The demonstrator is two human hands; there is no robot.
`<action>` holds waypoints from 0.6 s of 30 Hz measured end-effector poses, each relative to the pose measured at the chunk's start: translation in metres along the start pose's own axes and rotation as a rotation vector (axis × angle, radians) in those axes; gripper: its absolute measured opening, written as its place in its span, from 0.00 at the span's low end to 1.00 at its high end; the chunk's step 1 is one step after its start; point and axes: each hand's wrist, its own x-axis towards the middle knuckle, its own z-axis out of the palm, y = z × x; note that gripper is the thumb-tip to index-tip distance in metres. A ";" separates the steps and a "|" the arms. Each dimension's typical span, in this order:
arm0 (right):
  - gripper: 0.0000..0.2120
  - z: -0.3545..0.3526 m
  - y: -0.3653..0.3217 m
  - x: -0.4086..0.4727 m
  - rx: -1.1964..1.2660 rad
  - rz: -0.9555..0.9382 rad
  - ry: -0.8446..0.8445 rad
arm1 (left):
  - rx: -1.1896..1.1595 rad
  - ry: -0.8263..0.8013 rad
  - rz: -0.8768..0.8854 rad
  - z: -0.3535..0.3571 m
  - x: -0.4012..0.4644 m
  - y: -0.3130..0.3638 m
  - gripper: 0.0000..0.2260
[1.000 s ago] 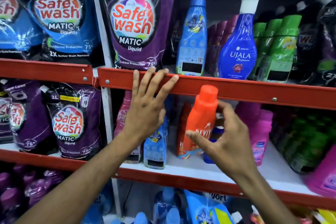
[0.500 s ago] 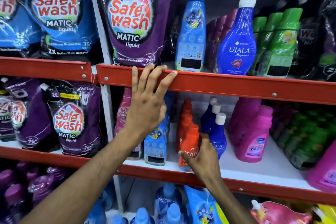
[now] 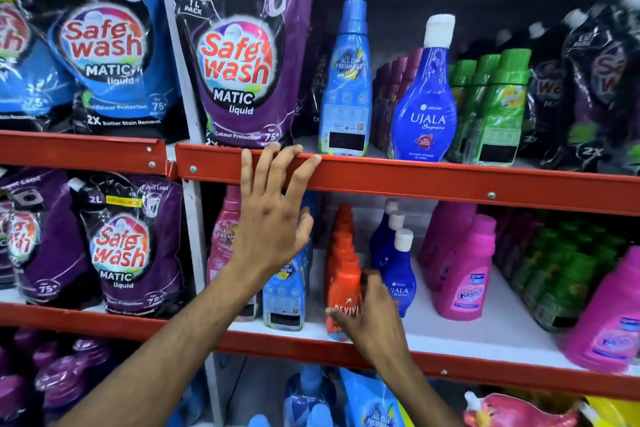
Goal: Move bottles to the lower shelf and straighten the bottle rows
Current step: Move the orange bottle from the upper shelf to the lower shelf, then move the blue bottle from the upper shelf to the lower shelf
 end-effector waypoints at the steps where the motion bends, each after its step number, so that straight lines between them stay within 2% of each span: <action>1: 0.37 -0.005 -0.002 -0.001 -0.003 -0.022 0.016 | 0.000 -0.002 -0.001 0.000 0.000 0.000 0.39; 5: 0.35 -0.033 -0.019 -0.005 0.001 -0.145 0.172 | 0.000 -0.019 -0.008 -0.002 0.000 0.000 0.37; 12: 0.18 -0.101 -0.065 0.008 -0.063 -0.486 0.609 | -0.013 -0.027 -0.071 -0.006 0.005 0.013 0.29; 15: 0.14 -0.127 -0.080 0.024 -0.151 -0.625 0.739 | -0.034 -0.019 -0.009 -0.005 0.005 0.023 0.31; 18: 0.15 -0.150 -0.094 0.043 -0.204 -0.624 0.821 | -0.025 -0.025 0.080 0.001 0.008 0.040 0.34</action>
